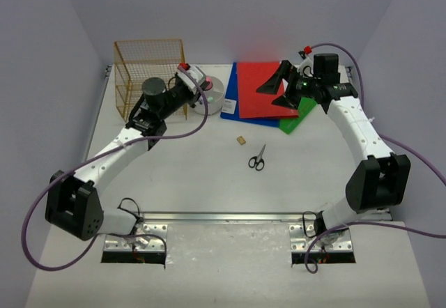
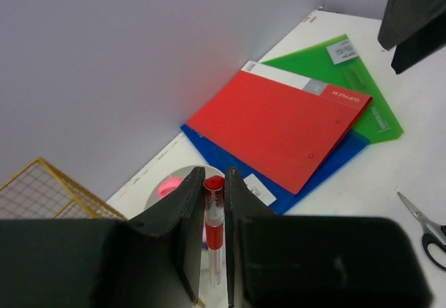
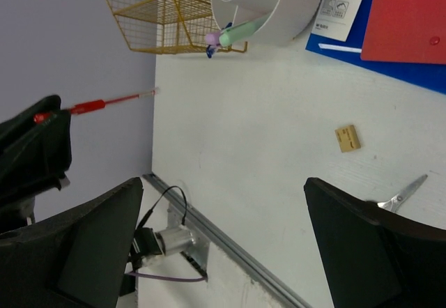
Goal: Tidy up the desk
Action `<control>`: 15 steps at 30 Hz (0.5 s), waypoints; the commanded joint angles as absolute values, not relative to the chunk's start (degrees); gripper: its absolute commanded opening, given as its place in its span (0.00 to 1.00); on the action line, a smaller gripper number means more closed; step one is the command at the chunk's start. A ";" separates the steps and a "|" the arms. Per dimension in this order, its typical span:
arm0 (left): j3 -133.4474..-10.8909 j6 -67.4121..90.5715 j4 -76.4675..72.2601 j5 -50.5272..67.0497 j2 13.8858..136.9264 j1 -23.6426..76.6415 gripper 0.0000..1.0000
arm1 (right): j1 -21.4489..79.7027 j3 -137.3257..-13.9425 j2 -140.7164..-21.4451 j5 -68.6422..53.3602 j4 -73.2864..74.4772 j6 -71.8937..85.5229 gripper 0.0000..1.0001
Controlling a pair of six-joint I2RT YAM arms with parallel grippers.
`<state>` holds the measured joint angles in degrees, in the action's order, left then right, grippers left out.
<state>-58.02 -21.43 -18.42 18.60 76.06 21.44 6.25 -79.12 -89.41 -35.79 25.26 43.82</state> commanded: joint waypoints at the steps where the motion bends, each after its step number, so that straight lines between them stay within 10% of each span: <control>1: -61.81 -15.10 -28.87 26.68 83.43 15.17 0.00 | 6.30 -77.02 -89.98 -35.28 22.50 44.84 0.99; 15: -65.97 -12.07 -44.76 42.21 99.13 7.47 0.00 | 5.54 -74.24 -91.29 -36.01 22.53 44.47 0.99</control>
<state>-62.57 -14.22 -36.94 34.96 97.57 8.39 5.99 -75.08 -90.98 -35.97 24.51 44.67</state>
